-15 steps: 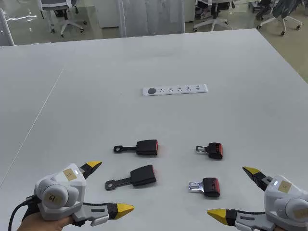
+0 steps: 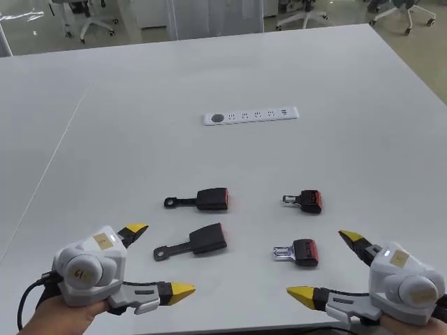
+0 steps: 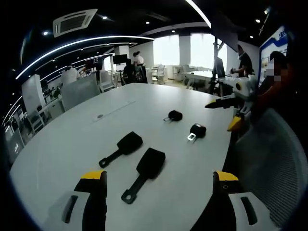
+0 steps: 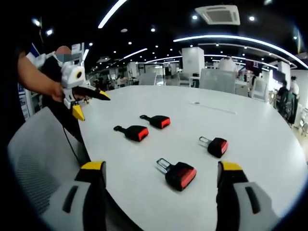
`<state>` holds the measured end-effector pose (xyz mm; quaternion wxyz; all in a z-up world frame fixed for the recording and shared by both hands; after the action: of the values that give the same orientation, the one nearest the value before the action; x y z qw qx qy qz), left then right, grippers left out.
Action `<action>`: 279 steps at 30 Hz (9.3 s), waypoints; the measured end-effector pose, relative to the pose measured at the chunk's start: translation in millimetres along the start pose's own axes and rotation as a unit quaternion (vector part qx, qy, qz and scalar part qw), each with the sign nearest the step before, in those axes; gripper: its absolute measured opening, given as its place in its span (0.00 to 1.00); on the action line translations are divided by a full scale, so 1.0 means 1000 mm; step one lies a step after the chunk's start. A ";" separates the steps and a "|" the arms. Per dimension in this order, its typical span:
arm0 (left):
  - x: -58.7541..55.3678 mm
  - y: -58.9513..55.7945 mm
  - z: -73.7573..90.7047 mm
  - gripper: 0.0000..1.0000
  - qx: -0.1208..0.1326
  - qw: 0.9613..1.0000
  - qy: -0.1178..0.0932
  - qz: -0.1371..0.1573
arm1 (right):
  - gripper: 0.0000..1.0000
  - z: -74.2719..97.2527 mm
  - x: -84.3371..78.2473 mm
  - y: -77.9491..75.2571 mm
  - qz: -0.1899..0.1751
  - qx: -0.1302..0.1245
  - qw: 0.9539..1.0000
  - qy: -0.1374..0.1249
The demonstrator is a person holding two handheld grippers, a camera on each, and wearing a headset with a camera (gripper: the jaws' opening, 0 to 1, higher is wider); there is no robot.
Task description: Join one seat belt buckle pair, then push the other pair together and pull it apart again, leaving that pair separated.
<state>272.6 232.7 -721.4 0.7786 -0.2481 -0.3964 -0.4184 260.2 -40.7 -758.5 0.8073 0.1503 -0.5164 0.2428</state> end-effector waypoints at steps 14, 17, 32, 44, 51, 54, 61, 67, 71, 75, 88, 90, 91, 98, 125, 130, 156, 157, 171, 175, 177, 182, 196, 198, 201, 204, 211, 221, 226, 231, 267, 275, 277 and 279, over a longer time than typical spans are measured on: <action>0.004 0.005 0.004 0.93 0.004 1.000 -0.003 -0.005 | 0.96 -0.001 0.002 0.002 0.002 0.000 1.000 -0.002; 0.005 0.004 0.003 0.93 0.003 1.000 -0.003 -0.005 | 0.96 -0.002 0.002 0.002 0.002 0.000 1.000 -0.002; 0.005 0.004 0.001 0.93 0.000 1.000 -0.001 -0.006 | 0.96 -0.001 0.003 0.001 0.002 -0.005 1.000 -0.002; 0.008 0.007 -0.002 0.93 -0.003 1.000 0.002 -0.011 | 0.95 -0.002 0.002 0.000 0.001 -0.007 1.000 -0.002; 0.008 0.006 -0.003 0.93 -0.004 1.000 0.006 -0.012 | 0.95 -0.001 0.004 -0.005 0.003 -0.008 1.000 -0.001; 0.009 0.006 -0.003 0.93 -0.004 1.000 0.006 -0.014 | 0.95 -0.001 0.004 -0.008 0.005 -0.009 1.000 0.001; 0.011 0.008 -0.004 0.93 -0.003 1.000 0.004 -0.015 | 0.95 -0.004 0.005 -0.010 0.008 -0.008 1.000 0.001; 0.011 0.009 -0.006 0.93 -0.004 1.000 0.006 -0.015 | 0.95 -0.006 0.006 -0.009 0.008 -0.005 1.000 0.003; 0.010 0.011 -0.007 0.93 -0.005 1.000 0.006 -0.014 | 0.95 -0.008 0.006 -0.011 0.009 -0.006 1.000 0.004; 0.010 0.013 -0.009 0.93 -0.007 1.000 0.007 -0.014 | 0.95 -0.010 0.006 -0.010 0.010 -0.005 1.000 0.008; 0.009 0.022 -0.018 0.93 -0.016 1.000 0.014 -0.013 | 0.94 -0.024 0.001 -0.006 0.008 0.003 1.000 0.016; 0.010 0.024 -0.020 0.93 -0.017 1.000 0.015 -0.014 | 0.94 -0.025 0.001 -0.003 0.016 0.009 1.000 0.018; 0.010 0.025 -0.021 0.93 -0.018 1.000 0.016 -0.015 | 0.94 -0.026 0.001 -0.002 0.017 0.010 1.000 0.018; 0.010 0.029 -0.031 0.93 -0.025 0.999 0.019 -0.016 | 0.94 -0.042 0.008 0.004 0.013 0.013 1.000 0.018; 0.004 0.053 -0.075 0.92 -0.066 0.996 0.050 -0.033 | 0.87 -0.072 0.002 -0.024 0.032 0.039 0.997 0.054; 0.000 0.053 -0.083 0.90 -0.081 0.994 0.059 -0.036 | 0.84 -0.071 -0.008 -0.025 0.036 0.059 0.995 0.075; -0.039 0.048 -0.129 0.64 -0.172 0.966 0.170 -0.086 | 0.58 -0.066 -0.048 -0.032 0.129 0.194 0.956 0.176; -0.042 0.047 -0.129 0.63 -0.177 0.964 0.178 -0.091 | 0.57 -0.066 -0.048 -0.032 0.134 0.198 0.955 0.175; -0.038 0.049 -0.132 0.42 -0.201 0.946 0.204 -0.151 | 0.36 -0.072 -0.050 -0.027 0.211 0.200 0.941 0.172; -0.037 0.045 -0.134 0.35 -0.224 0.933 0.216 -0.179 | 0.36 -0.074 -0.050 -0.026 0.190 0.189 0.951 0.152; -0.036 0.045 -0.136 0.35 -0.226 0.929 0.224 -0.186 | 0.35 -0.075 -0.050 -0.026 0.182 0.185 0.955 0.144; -0.036 0.046 -0.136 0.35 -0.231 0.925 0.233 -0.192 | 0.35 -0.075 -0.050 -0.028 0.164 0.182 0.961 0.129; -0.035 0.046 -0.135 0.35 -0.236 0.920 0.241 -0.197 | 0.34 -0.081 -0.047 -0.026 0.123 0.196 0.967 0.109; -0.035 0.046 -0.135 0.35 -0.237 0.920 0.241 -0.196 | 0.34 -0.085 -0.045 -0.024 0.122 0.198 0.967 0.106; -0.035 0.046 -0.135 0.35 -0.238 0.920 0.242 -0.198 | 0.34 -0.091 -0.043 -0.019 0.118 0.200 0.967 0.102; -0.035 0.046 -0.135 0.35 -0.240 0.918 0.244 -0.201 | 0.34 -0.096 -0.041 -0.013 0.123 0.204 0.966 0.100; -0.035 0.047 -0.136 0.35 -0.248 0.911 0.252 -0.213 | 0.34 -0.109 -0.033 0.005 0.127 0.218 0.963 0.097; -0.035 0.047 -0.136 0.34 -0.259 0.901 0.261 -0.229 | 0.34 -0.133 -0.024 0.024 0.131 0.218 0.962 0.095; -0.035 0.047 -0.136 0.34 -0.260 0.901 0.261 -0.229 | 0.35 -0.140 -0.021 0.032 0.127 0.220 0.962 0.096; -0.035 0.048 -0.136 0.34 -0.265 0.897 0.266 -0.232 | 0.35 -0.141 -0.020 0.033 0.143 0.223 0.959 0.102; -0.036 0.046 -0.136 0.34 -0.274 0.881 0.284 -0.260 | 0.34 -0.160 -0.009 0.063 0.123 0.200 0.964 0.127; -0.037 0.048 -0.135 0.34 -0.272 0.890 0.271 -0.245 | 0.34 -0.161 -0.009 0.062 0.136 0.205 0.961 0.123; -0.037 0.049 -0.134 0.34 -0.273 0.893 0.265 -0.242 | 0.34 -0.159 -0.010 0.062 0.142 0.204 0.961 0.120; -0.037 0.049 -0.134 0.34 -0.271 0.903 0.243 -0.227 | 0.33 -0.158 -0.011 0.060 0.136 0.206 0.962 0.113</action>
<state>356.6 179.4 -830.2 0.6379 -0.2434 -0.1115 -0.7221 343.7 85.1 -835.9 0.7715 0.2134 -0.3762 0.4667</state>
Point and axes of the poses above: the centre of the closed fingertips' face, and the gripper's own axes: z roughly backward along the fingers, y roughly to its left, x roughly out of its top, the point moved 3 cm from there along z, roughly backward along the fingers, and after that the axes turned 9 degrees about -x, right-handed, at the moved point
